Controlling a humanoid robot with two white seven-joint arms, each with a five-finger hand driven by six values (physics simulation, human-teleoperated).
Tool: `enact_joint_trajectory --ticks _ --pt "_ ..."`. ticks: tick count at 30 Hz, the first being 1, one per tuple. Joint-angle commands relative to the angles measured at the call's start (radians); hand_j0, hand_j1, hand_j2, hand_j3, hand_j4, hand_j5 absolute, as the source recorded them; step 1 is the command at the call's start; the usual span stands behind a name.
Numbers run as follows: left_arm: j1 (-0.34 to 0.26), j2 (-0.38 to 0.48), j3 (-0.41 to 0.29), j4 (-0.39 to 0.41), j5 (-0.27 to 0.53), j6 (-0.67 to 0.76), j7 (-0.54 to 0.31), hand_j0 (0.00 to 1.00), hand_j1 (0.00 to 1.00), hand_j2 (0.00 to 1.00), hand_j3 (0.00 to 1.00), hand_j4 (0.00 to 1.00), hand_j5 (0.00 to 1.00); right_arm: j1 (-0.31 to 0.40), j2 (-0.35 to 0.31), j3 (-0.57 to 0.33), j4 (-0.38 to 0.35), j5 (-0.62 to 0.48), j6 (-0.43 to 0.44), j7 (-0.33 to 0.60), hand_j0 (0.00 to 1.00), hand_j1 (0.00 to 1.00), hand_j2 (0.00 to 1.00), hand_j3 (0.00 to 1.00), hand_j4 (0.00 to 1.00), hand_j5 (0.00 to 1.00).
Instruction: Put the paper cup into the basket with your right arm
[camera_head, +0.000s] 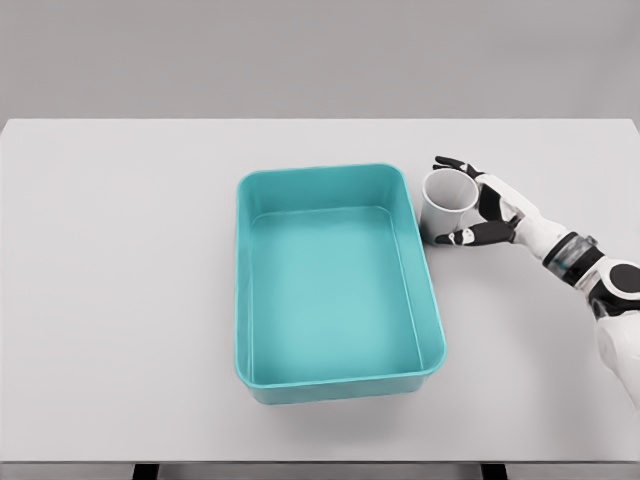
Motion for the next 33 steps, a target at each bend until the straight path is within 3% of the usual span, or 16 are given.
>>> enact_joint_trajectory --ticks 1,13,14,15,19,25,33 --pt "0.000 0.000 0.000 0.000 0.000 0.000 -0.001 1.00 1.00 1.00 1.00 1.00 1.00 -0.002 0.002 0.000 0.000 -0.005 0.000 0.000 1.00 1.00 1.00 1.00 1.00 1.00" --pt "0.000 0.000 0.000 0.000 0.001 0.000 0.000 1.00 1.00 1.00 1.00 1.00 1.00 -0.006 0.008 0.001 0.021 0.023 0.000 0.000 0.98 0.98 0.98 0.98 0.98 0.98" --pt "0.000 0.000 0.000 0.000 0.000 0.000 0.000 1.00 1.00 1.00 1.00 1.00 1.00 -0.006 0.008 0.003 0.021 0.024 0.000 0.000 0.93 0.93 0.93 0.93 0.93 0.93" --pt "0.000 0.000 0.000 0.000 0.000 0.000 -0.001 1.00 1.00 1.00 1.00 1.00 1.00 -0.005 0.008 0.001 0.021 0.024 0.000 0.000 0.79 0.79 0.79 0.79 0.79 0.79" --pt "0.000 0.000 0.000 0.000 0.001 0.000 0.000 1.00 1.00 1.00 1.00 1.00 1.00 -0.006 0.010 0.001 0.021 0.024 0.003 0.000 0.67 0.67 0.67 0.67 0.67 0.67" --pt "0.000 0.000 0.000 0.000 0.000 0.000 0.000 1.00 1.00 1.00 1.00 1.00 1.00 -0.005 0.008 0.001 0.018 0.024 0.005 0.000 0.59 0.59 0.59 0.59 0.59 0.59" --pt "0.000 0.000 0.000 0.000 0.000 0.000 -0.001 1.00 1.00 1.00 1.00 1.00 1.00 -0.003 -0.012 -0.026 -0.023 0.026 0.002 0.000 0.57 0.57 0.57 0.57 0.57 0.57"
